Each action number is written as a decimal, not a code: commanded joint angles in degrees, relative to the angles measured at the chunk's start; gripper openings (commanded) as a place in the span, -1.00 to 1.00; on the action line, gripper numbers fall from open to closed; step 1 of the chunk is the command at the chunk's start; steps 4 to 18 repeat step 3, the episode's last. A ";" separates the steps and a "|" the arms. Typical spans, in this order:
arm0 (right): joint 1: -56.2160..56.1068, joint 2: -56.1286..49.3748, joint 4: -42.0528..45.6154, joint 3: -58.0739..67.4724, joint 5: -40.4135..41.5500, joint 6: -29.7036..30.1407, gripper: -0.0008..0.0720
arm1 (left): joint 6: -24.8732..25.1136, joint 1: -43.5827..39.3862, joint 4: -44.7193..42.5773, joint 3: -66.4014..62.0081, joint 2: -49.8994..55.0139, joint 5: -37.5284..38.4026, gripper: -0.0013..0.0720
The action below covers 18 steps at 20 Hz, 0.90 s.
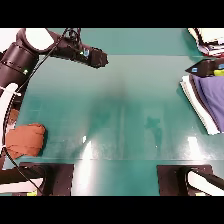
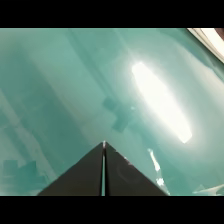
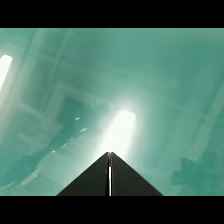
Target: Fold the shirts.
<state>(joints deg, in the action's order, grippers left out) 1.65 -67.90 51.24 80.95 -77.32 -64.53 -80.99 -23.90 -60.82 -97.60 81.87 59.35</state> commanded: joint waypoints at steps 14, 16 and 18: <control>-2.86 0.00 -0.15 0.07 -0.04 -0.02 -0.94 | -0.02 0.00 -0.04 -0.07 -0.02 -0.61 -0.90; -2.86 0.00 -0.15 0.07 -0.04 -0.02 -0.94 | -0.02 0.00 -0.04 -0.07 -0.02 -0.61 -0.90; -2.86 0.00 -0.15 0.07 -0.04 -0.02 -0.94 | -0.02 0.00 -0.04 -0.07 -0.02 -0.61 -0.90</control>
